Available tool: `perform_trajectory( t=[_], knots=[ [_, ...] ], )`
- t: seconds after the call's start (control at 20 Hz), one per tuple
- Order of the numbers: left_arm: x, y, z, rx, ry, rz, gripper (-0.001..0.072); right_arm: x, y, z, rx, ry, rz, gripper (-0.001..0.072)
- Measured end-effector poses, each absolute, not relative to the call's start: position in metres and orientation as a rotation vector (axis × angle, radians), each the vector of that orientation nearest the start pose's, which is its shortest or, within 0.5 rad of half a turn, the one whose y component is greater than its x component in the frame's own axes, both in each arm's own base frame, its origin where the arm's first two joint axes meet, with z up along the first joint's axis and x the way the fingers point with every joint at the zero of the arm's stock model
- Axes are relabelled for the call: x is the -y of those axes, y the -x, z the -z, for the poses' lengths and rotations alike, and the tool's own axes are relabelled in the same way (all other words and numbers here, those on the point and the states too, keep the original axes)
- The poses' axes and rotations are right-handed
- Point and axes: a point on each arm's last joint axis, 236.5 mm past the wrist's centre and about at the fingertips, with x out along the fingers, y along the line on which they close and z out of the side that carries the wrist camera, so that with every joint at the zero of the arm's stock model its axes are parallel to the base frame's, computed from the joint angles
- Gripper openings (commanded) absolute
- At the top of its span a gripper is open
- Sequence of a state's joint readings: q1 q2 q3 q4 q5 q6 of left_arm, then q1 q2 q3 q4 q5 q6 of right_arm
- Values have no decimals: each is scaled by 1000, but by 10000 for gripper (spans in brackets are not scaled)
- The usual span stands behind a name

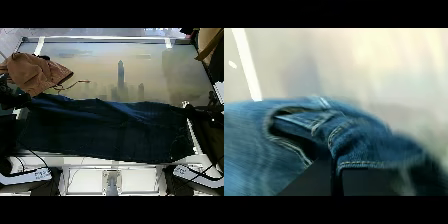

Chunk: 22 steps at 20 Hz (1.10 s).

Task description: Fold the clothes and pants, and hang the long-sleeved shirts on hangers.

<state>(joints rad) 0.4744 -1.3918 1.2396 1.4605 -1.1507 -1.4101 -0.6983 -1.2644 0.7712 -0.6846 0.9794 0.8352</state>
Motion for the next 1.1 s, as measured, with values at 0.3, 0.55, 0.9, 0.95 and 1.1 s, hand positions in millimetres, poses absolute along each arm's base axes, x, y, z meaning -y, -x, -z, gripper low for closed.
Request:
perform_trajectory(
  t=[0.3, 0.55, 0.9, 0.95, 1.1],
  knots=[
    [-184, -383, -13, -1157, 257, -313, 22, 122, -407, -32, -723, -667, -80, 40],
    [-197, -409, -24, -1023, 291, -380, 22, 116, -431, -31, -707, -653, -65, 42],
    [-196, -407, 8, -1094, 349, -399, 561, 83, -455, 0, -776, -668, -84, 366],
    [-197, -407, 3, -1082, 355, -405, 561, 84, -454, -6, -771, -667, -89, 366],
    [-211, -396, -22, -1042, 351, -444, 560, 100, -440, -33, -750, -660, -92, 351]
  ],
)
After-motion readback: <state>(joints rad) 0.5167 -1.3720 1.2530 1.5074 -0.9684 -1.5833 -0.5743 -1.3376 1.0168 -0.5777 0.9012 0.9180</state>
